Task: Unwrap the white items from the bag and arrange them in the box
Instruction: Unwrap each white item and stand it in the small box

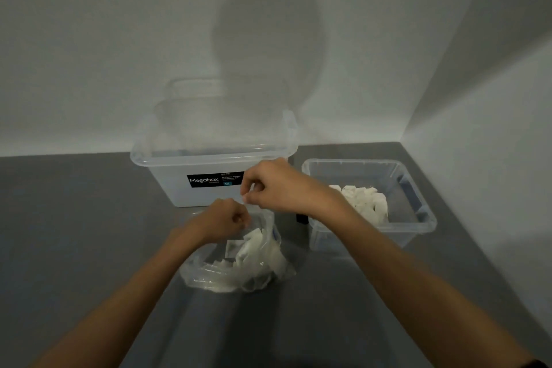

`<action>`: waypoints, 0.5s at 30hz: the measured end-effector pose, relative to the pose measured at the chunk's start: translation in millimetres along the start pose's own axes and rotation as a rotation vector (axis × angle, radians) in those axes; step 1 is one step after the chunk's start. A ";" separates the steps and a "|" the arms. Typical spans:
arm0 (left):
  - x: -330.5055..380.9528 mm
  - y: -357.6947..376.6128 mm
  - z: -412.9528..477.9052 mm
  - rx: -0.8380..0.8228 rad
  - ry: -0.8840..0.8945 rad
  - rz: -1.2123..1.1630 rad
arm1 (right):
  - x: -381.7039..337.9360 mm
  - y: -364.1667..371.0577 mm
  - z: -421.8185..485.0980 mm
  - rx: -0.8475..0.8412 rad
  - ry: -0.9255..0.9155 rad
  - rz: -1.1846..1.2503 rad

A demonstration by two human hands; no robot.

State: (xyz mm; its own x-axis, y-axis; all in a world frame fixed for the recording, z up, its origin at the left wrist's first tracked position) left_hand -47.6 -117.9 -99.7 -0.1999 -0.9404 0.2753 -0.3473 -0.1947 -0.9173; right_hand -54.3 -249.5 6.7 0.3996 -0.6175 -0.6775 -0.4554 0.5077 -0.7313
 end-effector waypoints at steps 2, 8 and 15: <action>-3.6 16.6 7.8 -0.007 -0.009 0.017 | 9.0 19.5 8.2 -0.003 0.039 0.016; -6.1 48.3 12.9 0.004 -0.015 -0.075 | 25.8 50.4 13.5 0.060 0.127 0.061; -16.7 42.0 -0.9 0.152 -0.045 -0.148 | 34.6 49.5 9.1 0.149 0.185 0.192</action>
State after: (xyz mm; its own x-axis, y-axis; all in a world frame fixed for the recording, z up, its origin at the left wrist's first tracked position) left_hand -59.7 -110.2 -142.5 -0.1143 -0.9094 0.3998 -0.2269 -0.3679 -0.9017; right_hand -55.8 -240.3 -53.7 0.1591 -0.5936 -0.7889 -0.3819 0.6999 -0.6036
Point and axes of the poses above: each hand's wrist, its own z-axis towards the middle knuckle, its own y-axis out of the palm, x = y × z, the point moved 3 cm from there along z, towards the middle knuckle, and after that the axes turned 10 degrees about z, right-handed, at the moved point
